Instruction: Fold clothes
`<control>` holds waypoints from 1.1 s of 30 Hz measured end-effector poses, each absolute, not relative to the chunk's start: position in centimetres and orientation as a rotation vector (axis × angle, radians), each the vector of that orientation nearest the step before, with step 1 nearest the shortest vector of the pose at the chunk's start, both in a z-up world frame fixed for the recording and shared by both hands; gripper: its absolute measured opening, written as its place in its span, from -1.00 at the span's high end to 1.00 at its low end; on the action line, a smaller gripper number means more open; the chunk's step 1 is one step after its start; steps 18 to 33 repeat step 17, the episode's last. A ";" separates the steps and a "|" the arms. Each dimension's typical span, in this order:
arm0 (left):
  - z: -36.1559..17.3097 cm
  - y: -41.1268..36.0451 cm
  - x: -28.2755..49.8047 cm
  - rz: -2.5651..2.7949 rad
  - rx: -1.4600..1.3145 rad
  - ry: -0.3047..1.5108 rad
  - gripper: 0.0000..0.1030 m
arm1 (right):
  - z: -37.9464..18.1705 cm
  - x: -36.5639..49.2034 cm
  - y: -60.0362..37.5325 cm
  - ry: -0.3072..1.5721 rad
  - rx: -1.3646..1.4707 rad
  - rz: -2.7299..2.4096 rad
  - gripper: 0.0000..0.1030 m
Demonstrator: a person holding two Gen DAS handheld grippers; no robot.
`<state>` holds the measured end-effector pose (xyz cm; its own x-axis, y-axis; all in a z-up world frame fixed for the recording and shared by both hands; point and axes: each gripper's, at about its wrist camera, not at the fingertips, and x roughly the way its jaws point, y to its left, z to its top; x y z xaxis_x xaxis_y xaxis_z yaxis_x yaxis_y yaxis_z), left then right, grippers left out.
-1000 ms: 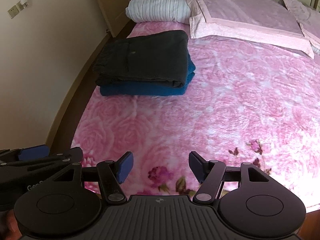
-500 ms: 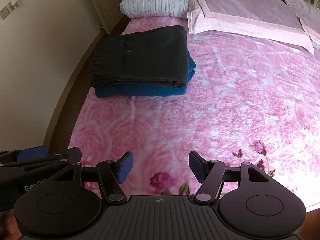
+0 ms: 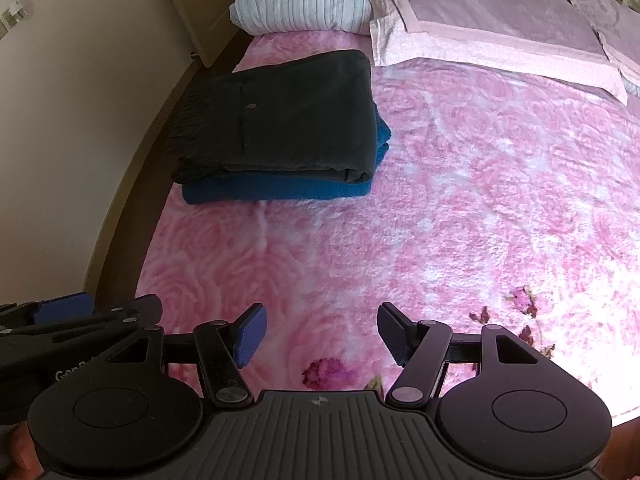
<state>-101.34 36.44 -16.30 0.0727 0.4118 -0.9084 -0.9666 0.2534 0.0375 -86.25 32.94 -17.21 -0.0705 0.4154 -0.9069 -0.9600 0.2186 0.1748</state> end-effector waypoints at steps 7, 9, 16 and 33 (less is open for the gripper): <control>-16.5 37.2 -101.1 1.187 -0.715 0.993 -0.17 | -17.3 -86.1 33.7 1.101 -0.655 1.279 -0.26; -16.4 37.4 -101.0 1.197 -0.710 0.987 -0.18 | -17.3 -86.0 33.8 1.103 -0.655 1.283 -0.26; -15.9 37.2 -100.4 1.223 -0.696 0.972 -0.24 | -17.0 -85.6 33.7 1.101 -0.649 1.303 -0.26; -15.9 37.1 -100.3 1.226 -0.698 0.971 -0.24 | -16.9 -85.4 33.6 1.099 -0.646 1.307 -0.26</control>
